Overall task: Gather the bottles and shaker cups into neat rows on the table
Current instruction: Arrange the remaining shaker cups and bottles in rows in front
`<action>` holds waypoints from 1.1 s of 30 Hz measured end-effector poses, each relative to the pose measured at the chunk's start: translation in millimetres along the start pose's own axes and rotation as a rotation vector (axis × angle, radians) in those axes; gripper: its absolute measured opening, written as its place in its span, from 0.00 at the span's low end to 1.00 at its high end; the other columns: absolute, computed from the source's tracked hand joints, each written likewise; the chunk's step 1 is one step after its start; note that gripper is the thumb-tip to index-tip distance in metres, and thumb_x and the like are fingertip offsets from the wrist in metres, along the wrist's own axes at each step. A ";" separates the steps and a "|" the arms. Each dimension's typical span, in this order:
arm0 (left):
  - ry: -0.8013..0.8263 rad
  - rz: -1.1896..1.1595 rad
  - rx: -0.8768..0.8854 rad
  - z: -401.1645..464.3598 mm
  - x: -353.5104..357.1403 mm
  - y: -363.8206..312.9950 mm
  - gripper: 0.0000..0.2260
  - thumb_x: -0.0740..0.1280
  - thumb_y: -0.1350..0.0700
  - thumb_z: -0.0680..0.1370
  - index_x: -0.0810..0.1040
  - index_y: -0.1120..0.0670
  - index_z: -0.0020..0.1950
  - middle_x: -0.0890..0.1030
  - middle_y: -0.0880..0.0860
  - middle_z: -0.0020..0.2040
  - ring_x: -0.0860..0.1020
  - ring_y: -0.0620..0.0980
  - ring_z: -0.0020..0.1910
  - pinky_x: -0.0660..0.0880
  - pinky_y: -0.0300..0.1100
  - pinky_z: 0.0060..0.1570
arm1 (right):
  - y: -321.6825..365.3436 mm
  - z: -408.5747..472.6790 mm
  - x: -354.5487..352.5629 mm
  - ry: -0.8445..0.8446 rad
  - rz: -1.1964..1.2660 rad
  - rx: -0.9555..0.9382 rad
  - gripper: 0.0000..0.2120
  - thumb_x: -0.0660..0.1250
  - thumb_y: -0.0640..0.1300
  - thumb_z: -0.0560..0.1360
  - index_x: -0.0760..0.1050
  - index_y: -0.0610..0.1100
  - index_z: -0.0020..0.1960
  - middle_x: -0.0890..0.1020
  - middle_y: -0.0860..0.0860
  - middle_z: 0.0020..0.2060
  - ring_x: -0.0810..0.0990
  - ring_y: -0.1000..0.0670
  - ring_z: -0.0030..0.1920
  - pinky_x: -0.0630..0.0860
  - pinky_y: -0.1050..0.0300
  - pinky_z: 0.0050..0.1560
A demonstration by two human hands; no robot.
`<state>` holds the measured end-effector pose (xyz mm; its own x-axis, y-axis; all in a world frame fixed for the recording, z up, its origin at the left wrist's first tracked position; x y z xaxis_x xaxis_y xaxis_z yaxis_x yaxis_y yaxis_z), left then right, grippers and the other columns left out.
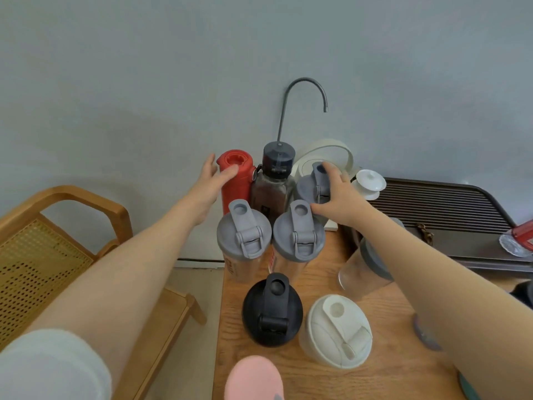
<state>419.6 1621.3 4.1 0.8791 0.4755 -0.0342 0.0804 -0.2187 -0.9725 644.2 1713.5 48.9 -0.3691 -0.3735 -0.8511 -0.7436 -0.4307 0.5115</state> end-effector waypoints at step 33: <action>0.201 0.024 -0.051 -88.2 17.2 63.9 0.47 0.70 0.48 0.68 0.37 0.45 0.74 0.51 0.54 0.76 0.58 0.52 0.72 0.58 0.49 0.68 | -79.6 -106.5 -15.2 -0.068 -0.068 0.185 0.49 0.75 0.51 0.65 0.47 0.52 0.75 0.62 0.44 0.71 0.67 0.40 0.67 0.69 0.45 0.63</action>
<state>481.3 1540.3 -38.3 0.9568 0.2908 -0.0055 0.0777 -0.2735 -0.9587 768.4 1665.9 33.8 -0.3466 -0.2893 -0.8923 -0.8557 -0.2922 0.4272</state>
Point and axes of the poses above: each hand's wrist, its own z-axis towards the middle knuckle, its own x-axis out of the palm, y = z × x, the point moved 8 cm from there along z, towards the middle knuckle
